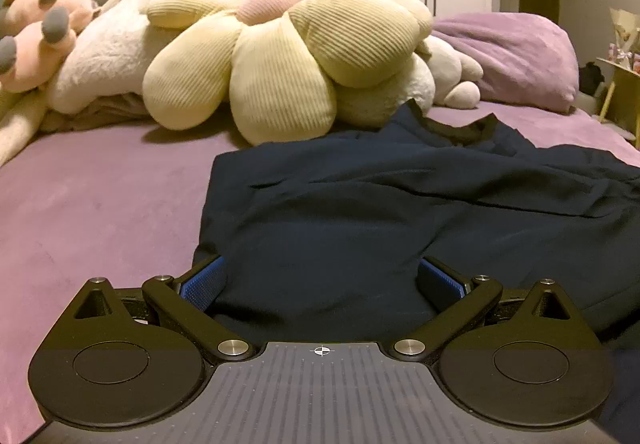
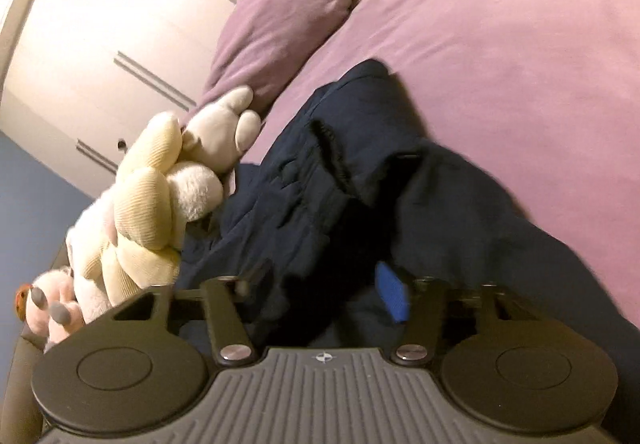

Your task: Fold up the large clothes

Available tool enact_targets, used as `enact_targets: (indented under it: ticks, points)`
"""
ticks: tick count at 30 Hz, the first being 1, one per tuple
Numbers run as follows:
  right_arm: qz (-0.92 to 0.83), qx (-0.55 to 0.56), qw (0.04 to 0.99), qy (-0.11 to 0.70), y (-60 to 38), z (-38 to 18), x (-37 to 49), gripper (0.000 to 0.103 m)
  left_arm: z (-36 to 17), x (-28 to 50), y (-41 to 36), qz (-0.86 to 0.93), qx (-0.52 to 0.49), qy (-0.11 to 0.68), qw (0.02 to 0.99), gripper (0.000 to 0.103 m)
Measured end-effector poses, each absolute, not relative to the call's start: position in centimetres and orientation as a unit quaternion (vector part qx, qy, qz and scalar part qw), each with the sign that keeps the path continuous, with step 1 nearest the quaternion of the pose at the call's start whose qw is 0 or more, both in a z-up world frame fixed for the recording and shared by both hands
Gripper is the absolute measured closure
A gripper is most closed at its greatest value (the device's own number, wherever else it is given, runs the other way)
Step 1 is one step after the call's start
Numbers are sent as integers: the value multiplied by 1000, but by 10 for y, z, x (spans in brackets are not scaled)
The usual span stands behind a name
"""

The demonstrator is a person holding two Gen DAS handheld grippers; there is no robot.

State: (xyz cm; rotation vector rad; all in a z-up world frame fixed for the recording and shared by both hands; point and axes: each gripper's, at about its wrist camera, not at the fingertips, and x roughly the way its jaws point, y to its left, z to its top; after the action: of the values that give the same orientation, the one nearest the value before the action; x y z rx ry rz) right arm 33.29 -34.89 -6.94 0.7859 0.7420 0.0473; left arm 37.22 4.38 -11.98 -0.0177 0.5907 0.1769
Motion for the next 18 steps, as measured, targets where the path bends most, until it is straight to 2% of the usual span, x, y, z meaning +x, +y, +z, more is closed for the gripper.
enact_targets:
  ticks: [2, 5, 8, 13, 16, 18]
  points:
    - [7, 364, 851, 378, -344, -77, 353, 70, -120, 376, 44, 87, -5, 292, 952, 0]
    - [5, 346, 858, 380, -337, -74, 370, 78, -123, 389, 48, 105, -1, 298, 949, 0]
    - [3, 339, 866, 367, -333, -70, 381, 80, -128, 405, 61, 116, -35, 312, 942, 0]
    - [3, 370, 856, 361, -342, -96, 392, 81, -136, 412, 77, 111, -64, 319, 939, 0]
    - [27, 280, 901, 330, -325, -99, 384, 81, -130, 407, 78, 112, -62, 326, 937, 0]
    - [26, 251, 910, 328, -319, -94, 380, 77, -122, 396, 79, 111, -59, 329, 936, 0]
